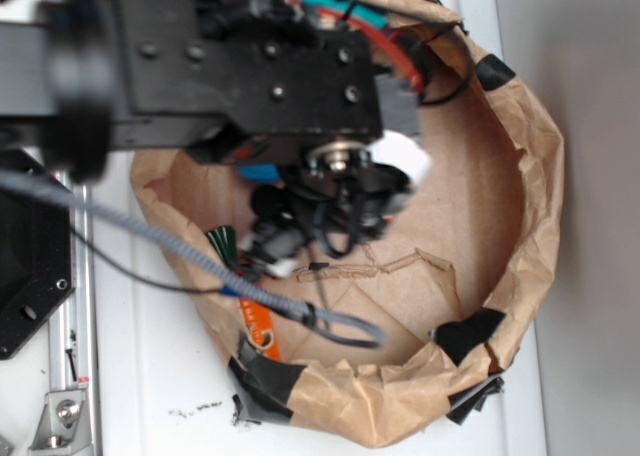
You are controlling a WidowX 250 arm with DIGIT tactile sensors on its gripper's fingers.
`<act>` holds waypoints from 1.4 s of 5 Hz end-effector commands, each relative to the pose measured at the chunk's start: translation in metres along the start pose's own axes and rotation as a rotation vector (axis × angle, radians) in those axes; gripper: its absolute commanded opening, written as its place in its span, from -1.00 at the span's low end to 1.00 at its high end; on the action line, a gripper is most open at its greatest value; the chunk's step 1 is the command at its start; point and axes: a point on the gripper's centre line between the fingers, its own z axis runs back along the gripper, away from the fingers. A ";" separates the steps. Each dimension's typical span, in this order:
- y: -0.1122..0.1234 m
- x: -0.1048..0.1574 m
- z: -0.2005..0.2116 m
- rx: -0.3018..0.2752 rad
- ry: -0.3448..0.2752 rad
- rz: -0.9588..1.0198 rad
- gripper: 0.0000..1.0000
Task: Grab the blue ball.
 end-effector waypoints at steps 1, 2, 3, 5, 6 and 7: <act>0.007 -0.051 -0.021 -0.030 0.202 -0.038 1.00; 0.010 -0.059 -0.021 -0.029 0.211 -0.021 1.00; 0.008 -0.059 -0.019 0.025 0.238 -0.015 -1.00; 0.016 -0.066 -0.015 0.054 0.252 0.015 -1.00; 0.025 -0.069 -0.013 0.088 0.247 0.041 -1.00; 0.042 -0.073 -0.014 0.111 0.236 0.086 -1.00</act>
